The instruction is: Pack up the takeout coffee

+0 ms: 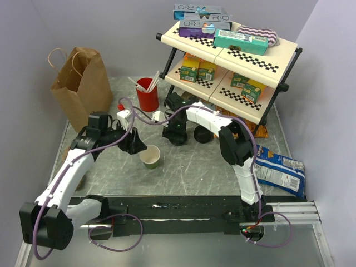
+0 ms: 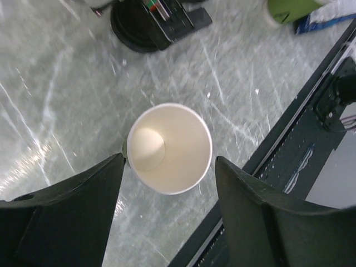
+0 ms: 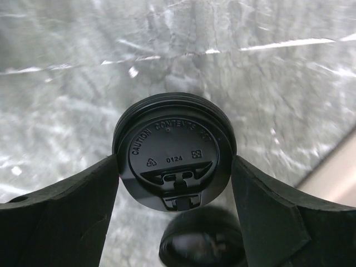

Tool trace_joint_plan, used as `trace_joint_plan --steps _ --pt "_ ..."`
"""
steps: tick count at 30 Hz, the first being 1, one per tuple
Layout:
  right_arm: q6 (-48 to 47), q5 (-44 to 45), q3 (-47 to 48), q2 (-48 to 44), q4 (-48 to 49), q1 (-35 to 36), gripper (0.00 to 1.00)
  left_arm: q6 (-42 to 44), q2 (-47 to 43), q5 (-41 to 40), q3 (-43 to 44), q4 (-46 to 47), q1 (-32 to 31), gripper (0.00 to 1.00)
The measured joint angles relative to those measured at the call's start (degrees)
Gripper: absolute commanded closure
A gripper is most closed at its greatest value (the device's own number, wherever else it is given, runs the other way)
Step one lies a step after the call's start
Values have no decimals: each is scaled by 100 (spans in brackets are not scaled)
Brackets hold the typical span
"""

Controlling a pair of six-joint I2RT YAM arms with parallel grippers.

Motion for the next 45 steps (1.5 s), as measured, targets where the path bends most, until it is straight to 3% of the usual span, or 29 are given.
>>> trace_joint_plan --steps 10,14,19,25,33,45 --pt "157 -26 214 -586 -481 0 36 341 -750 98 708 516 70 31" --pt "308 -166 841 -588 -857 15 35 575 -938 -444 772 601 236 29" --pt "433 -304 1283 -835 -1040 258 34 13 -1049 -1104 511 1119 1480 27" --pt "431 -389 1281 -1283 -1257 1143 33 -960 -627 -1187 321 1325 2621 27" --pt "387 -343 1200 -1248 -1357 1965 33 -1589 -769 -592 -507 1353 2671 27" --pt "264 24 1377 -625 -1405 2122 32 -1860 -1246 -584 -824 1261 2671 26"
